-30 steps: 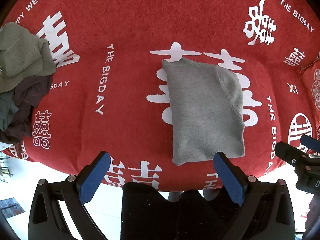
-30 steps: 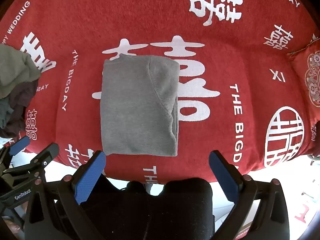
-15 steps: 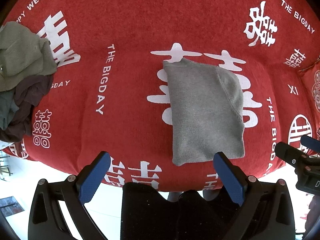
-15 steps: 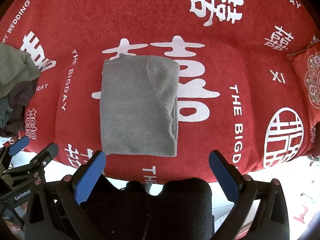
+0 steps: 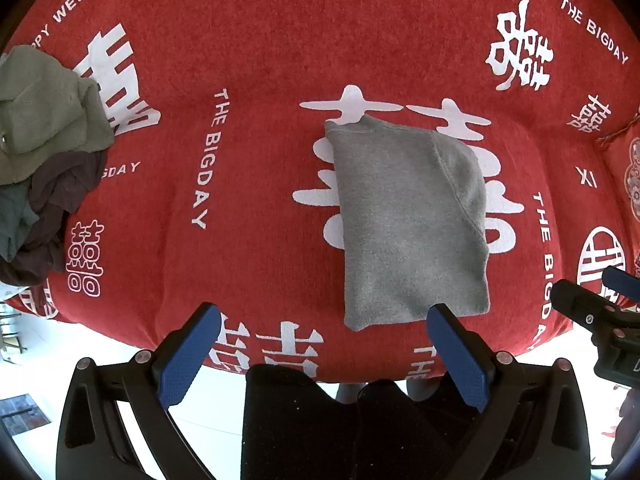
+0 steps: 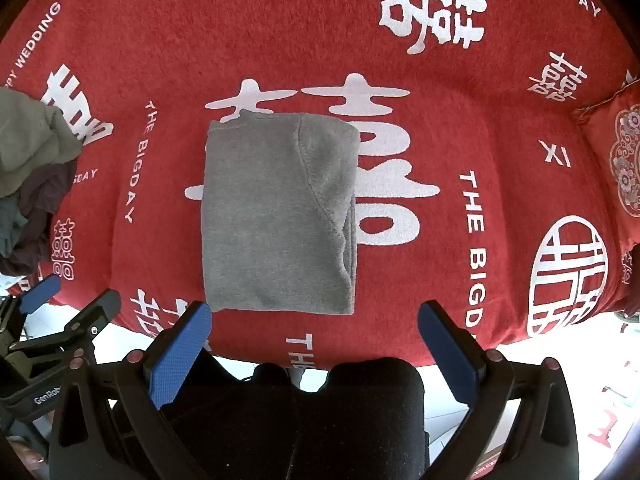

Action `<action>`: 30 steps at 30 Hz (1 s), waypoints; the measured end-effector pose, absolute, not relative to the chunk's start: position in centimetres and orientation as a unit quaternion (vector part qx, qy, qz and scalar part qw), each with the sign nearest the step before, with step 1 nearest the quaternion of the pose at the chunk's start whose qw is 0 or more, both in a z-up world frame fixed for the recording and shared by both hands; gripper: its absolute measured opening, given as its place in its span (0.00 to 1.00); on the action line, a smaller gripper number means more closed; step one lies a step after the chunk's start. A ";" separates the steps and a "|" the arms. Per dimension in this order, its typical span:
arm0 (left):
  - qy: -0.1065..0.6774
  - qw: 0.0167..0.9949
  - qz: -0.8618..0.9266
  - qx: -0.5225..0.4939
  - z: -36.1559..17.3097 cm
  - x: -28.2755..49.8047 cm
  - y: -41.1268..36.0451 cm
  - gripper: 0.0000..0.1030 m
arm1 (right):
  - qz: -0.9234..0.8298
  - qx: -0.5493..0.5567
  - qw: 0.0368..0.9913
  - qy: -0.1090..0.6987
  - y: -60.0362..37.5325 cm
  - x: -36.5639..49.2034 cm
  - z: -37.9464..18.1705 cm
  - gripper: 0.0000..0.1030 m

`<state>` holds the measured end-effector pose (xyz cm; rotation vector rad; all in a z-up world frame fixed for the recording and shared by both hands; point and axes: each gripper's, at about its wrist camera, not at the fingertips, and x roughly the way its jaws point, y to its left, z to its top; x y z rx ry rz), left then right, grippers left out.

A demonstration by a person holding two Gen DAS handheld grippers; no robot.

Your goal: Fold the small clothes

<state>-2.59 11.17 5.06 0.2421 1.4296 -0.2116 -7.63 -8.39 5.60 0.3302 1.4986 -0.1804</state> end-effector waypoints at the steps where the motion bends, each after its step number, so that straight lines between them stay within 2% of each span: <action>1: 0.652 0.744 -0.097 0.110 5.1 -2.6 11.2 1.00 | -0.081 0.149 0.716 0.677 -8.4 -7.6 5.6 1.00; 30: 0.652 0.743 -0.096 0.114 5.1 -3.1 10.9 1.00 | -0.080 0.147 0.717 0.676 -8.7 -7.5 5.9 1.00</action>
